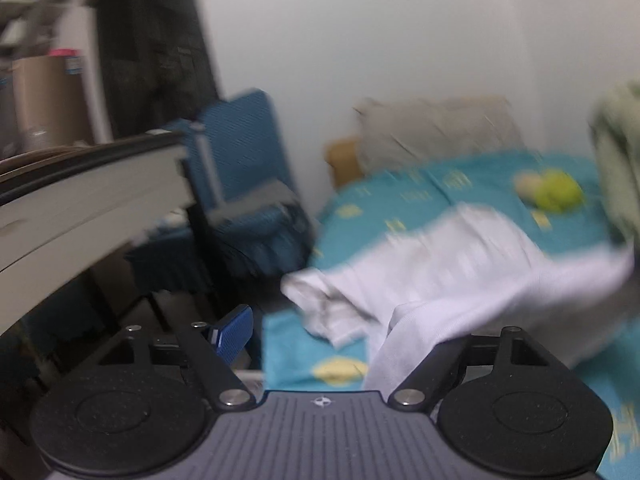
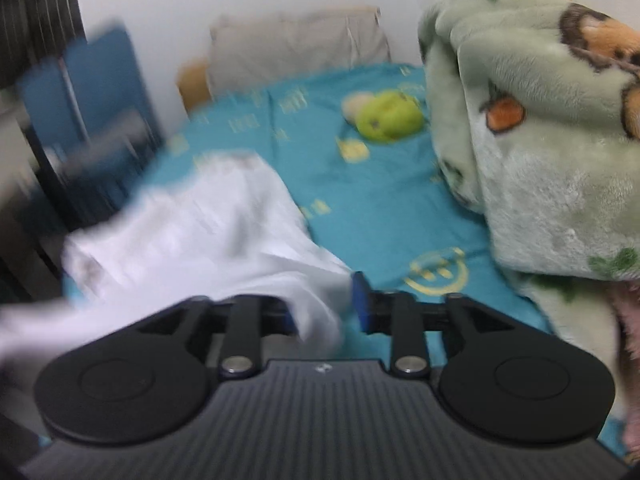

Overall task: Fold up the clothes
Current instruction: 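Raise the shirt high with both grippers to shake it out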

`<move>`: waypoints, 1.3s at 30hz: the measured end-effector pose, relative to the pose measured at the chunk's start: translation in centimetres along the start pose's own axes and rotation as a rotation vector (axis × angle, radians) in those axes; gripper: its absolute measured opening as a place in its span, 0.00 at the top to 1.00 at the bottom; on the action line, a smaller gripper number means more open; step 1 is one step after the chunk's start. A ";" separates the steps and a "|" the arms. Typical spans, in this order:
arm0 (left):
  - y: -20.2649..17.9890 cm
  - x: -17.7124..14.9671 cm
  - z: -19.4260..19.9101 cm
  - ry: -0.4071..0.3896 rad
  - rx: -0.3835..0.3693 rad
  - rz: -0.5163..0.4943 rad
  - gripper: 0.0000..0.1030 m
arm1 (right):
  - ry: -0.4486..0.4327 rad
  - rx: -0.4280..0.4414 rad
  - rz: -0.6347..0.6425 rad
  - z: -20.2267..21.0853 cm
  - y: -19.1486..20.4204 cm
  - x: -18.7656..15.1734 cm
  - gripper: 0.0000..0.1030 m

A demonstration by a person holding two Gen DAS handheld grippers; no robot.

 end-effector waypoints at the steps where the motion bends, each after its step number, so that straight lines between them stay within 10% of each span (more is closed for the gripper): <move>1: 0.9 0.6 0.0 -0.010 0.013 0.042 0.22 | 0.035 -0.022 0.026 -0.6 -0.1 -0.6 0.51; 6: 3.6 1.5 -1.0 0.024 0.039 0.142 0.21 | 0.106 -0.020 0.049 -1.7 -0.3 -1.9 0.37; 11: 4.9 3.3 -0.9 -0.010 0.011 0.226 0.20 | -0.177 -0.060 -0.007 3.3 -0.3 4.0 0.34; 26: 18.6 34.2 15.6 -0.491 0.054 0.472 0.20 | -0.670 0.144 0.144 31.5 9.1 29.6 0.35; 33: 25.2 43.4 28.1 -0.563 0.017 0.474 0.20 | -0.798 0.173 0.223 47.0 12.6 33.5 0.35; 39: 27.1 46.5 34.3 -0.547 -0.016 0.424 0.20 | -0.794 0.176 0.245 52.4 13.0 34.6 0.34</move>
Point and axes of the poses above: each gripper's, at about its wrist camera, not at the fingertips, and z roughly against the way its jaws point, y to its left, x to its top, the point moved 9 cm from there along -z, roughly the way its jaws point, and after that the axes turned 12 degrees about x, right-handed, at the moved point
